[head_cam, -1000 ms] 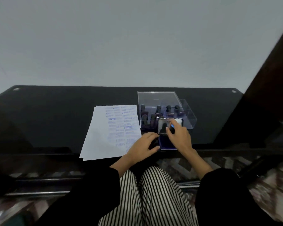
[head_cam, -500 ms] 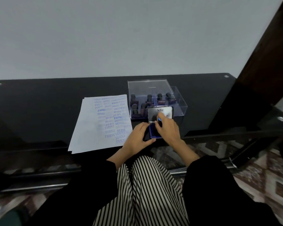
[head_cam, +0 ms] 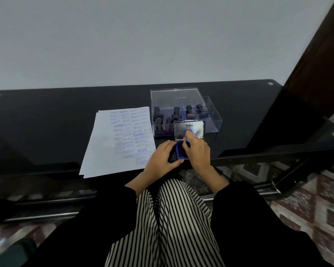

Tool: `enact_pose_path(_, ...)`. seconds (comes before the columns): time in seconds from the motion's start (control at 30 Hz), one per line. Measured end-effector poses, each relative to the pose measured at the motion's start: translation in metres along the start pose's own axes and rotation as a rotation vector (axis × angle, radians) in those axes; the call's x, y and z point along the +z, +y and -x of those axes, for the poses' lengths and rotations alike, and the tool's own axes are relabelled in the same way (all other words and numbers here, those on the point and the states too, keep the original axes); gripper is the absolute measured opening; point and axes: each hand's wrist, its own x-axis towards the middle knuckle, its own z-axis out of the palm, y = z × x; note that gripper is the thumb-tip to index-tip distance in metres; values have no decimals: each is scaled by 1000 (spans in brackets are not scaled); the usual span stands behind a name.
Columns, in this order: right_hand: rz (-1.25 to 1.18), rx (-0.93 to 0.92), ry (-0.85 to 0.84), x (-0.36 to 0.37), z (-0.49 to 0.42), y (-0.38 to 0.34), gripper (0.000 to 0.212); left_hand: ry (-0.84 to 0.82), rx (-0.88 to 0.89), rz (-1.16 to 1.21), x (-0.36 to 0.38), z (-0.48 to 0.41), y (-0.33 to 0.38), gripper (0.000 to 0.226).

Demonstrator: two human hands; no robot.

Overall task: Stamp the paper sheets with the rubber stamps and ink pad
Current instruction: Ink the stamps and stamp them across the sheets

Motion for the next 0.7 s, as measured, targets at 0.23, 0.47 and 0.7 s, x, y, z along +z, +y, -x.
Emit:
enact_pose_path(0.23,-5,18,-21,5,-4,2,8,-2,-8,6,-1,0,0,68)
enact_pose_path(0.47,4,18,-52,5,-8,2,8,-17,-14,1,-2,-1,1,69)
enact_pose_path(0.7,0,45,-83,6,-13,3,11,-32,-26,-3,-2,-2,0,71)
